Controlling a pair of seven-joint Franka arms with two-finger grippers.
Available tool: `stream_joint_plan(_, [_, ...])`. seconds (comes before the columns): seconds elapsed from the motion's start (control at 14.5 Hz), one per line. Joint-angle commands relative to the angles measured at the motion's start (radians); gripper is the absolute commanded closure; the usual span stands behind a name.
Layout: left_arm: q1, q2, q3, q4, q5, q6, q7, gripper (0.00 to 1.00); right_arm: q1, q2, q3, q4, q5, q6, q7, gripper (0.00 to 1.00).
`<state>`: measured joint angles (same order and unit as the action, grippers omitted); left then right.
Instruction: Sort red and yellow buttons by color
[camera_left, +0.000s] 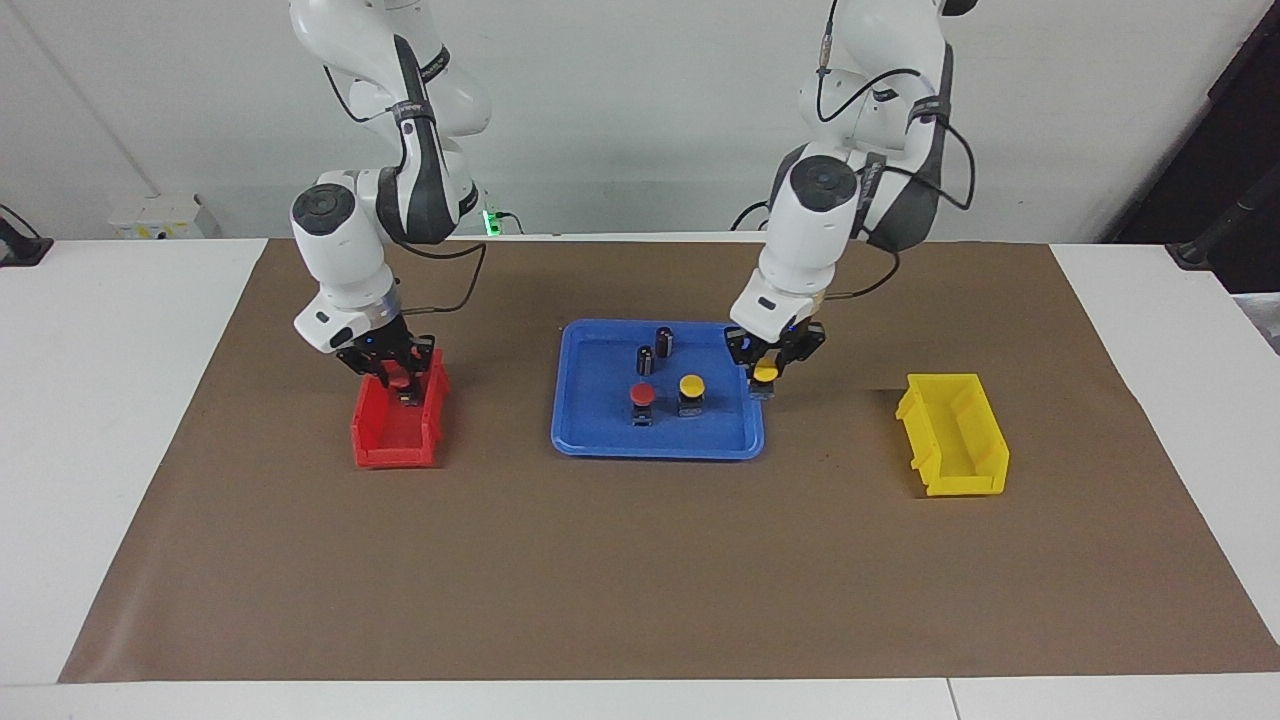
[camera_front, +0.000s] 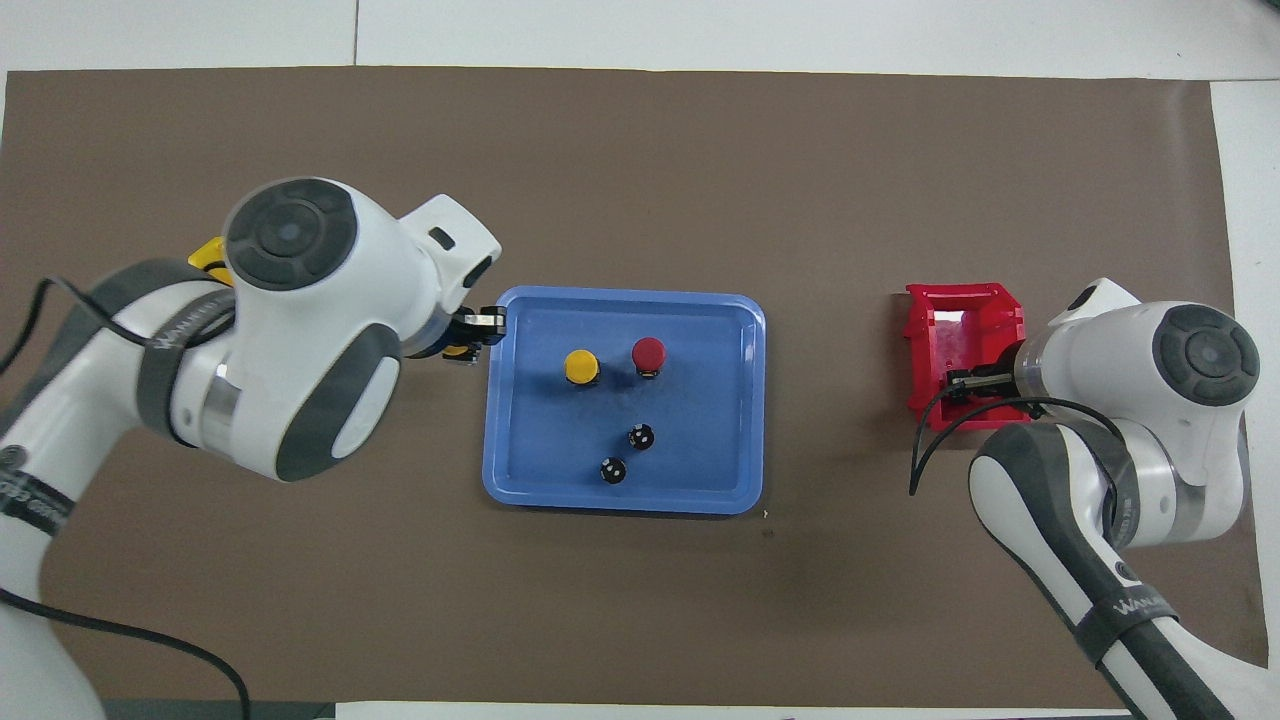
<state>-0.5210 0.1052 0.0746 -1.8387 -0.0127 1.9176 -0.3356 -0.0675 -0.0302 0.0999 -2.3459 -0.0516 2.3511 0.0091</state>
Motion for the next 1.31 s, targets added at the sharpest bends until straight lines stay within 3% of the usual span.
stream_joint_plan(0.0, [0.148, -0.021, -0.004, 0.004, 0.005, -0.042, 0.223, 0.99, -0.002, 0.012, 0.003, 0.077, 0.007, -0.084, -0.023, 0.37])
stream_joint_plan(0.14, [0.261, -0.019, -0.006, 0.001, 0.003, -0.011, 0.372, 0.99, 0.0, 0.039, 0.006, 0.198, 0.007, -0.203, -0.023, 0.35])
stream_joint_plan(0.28, [0.332, -0.019, -0.006, -0.031, 0.002, 0.087, 0.395, 0.99, 0.009, 0.074, 0.018, 0.355, 0.009, -0.324, -0.012, 0.33])
stream_joint_plan(0.48, [0.383, 0.002, -0.006, -0.039, 0.002, 0.136, 0.437, 0.99, 0.128, 0.171, 0.026, 0.596, 0.012, -0.436, 0.105, 0.28])
stream_joint_plan(0.62, [0.407, -0.002, -0.004, -0.108, 0.002, 0.187, 0.483, 0.99, 0.243, 0.219, 0.026, 0.695, 0.039, -0.415, 0.304, 0.25])
stream_joint_plan(0.76, [0.423, -0.009, -0.006, -0.184, 0.002, 0.277, 0.484, 0.99, 0.363, 0.278, 0.024, 0.732, 0.021, -0.37, 0.476, 0.25])
stream_joint_plan(0.96, [0.427, -0.002, -0.006, -0.224, 0.002, 0.299, 0.484, 0.99, 0.507, 0.39, 0.026, 0.75, -0.086, -0.284, 0.708, 0.25])
stream_joint_plan(1.1, [0.427, -0.009, -0.006, -0.247, 0.002, 0.308, 0.484, 0.99, 0.554, 0.463, 0.024, 0.752, -0.103, -0.207, 0.801, 0.24])
stream_joint_plan(1.24, [0.423, -0.009, -0.006, -0.273, 0.002, 0.328, 0.486, 0.95, 0.58, 0.478, 0.026, 0.741, -0.125, -0.176, 0.821, 0.24])
